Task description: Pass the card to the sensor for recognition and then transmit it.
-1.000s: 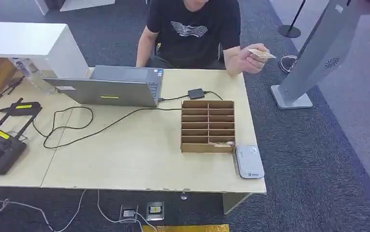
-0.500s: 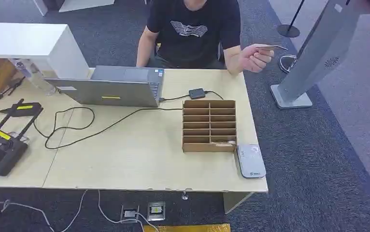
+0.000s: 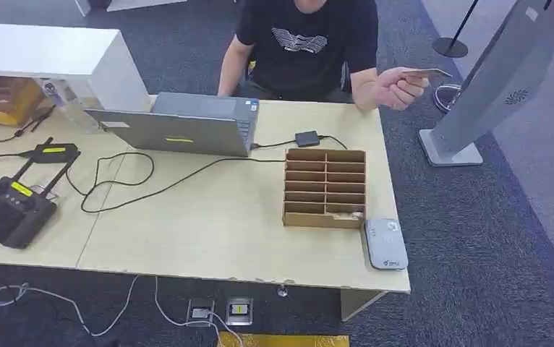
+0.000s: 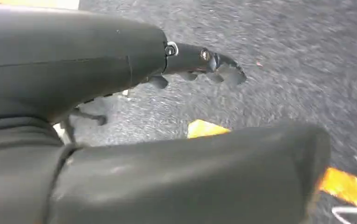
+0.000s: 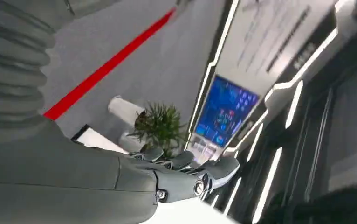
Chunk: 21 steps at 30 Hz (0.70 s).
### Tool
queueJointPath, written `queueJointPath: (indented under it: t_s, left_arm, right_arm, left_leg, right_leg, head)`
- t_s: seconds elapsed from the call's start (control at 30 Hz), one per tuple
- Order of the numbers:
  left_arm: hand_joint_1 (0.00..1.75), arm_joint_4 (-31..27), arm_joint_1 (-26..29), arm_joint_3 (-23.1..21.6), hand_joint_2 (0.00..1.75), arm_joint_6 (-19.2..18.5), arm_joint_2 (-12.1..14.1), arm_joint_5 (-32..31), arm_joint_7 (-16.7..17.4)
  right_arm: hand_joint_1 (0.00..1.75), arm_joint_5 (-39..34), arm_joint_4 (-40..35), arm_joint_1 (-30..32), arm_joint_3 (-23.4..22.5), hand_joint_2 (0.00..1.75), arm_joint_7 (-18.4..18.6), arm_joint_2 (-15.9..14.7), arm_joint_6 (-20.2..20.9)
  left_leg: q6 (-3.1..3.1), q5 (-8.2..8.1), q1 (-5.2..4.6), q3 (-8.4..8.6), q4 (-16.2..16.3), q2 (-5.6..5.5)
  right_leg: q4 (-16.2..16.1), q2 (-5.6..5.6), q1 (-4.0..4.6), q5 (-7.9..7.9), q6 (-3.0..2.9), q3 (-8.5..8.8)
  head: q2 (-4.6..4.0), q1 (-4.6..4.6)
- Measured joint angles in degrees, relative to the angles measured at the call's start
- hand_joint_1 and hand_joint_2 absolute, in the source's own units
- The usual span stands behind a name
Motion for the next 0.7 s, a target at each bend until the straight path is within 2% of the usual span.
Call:
queueJointPath:
  t_s: [0.27, 0.5, 0.7]
  left_arm:
    - [0.0, 0.0, 0.0, -0.9, 0.0, -1.6, 0.7, -1.9, -0.5]
    - [0.0, 0.0, -0.1, -1.4, 0.0, -2.8, 1.0, -2.6, -1.0]
    - [0.0, 0.0, -0.1, -1.6, 0.0, -3.2, 1.1, -2.8, -1.0]
  right_arm:
    - [0.0, -0.5, -7.3, 2.3, 18.7, 1.75, 6.2, -0.2, 5.7]
    - [0.0, -1.4, -15.6, 7.1, 27.5, 1.75, 10.7, -0.2, 9.7]
    - [0.0, -1.0, -21.6, 11.5, 31.0, 1.75, 12.5, 0.4, 10.3]
  left_leg:
    - [0.0, 0.0, 0.0, 0.12, 0.0, 0.78]
    - [-0.01, 0.0, 0.05, 0.12, 0.0, 0.82]
    - [-0.07, -0.05, 0.07, 0.11, 0.0, 0.82]
  right_leg:
    - [0.0, 0.75, 0.01, 0.22, -0.13, -0.16]
    - [0.0, 0.83, 0.06, 0.23, -0.14, -0.16]
    - [0.0, 0.85, 0.08, 0.22, -0.14, -0.2]
  head:
    - [0.0, -0.02]
    - [0.0, -0.02]
    - [0.0, 0.0]
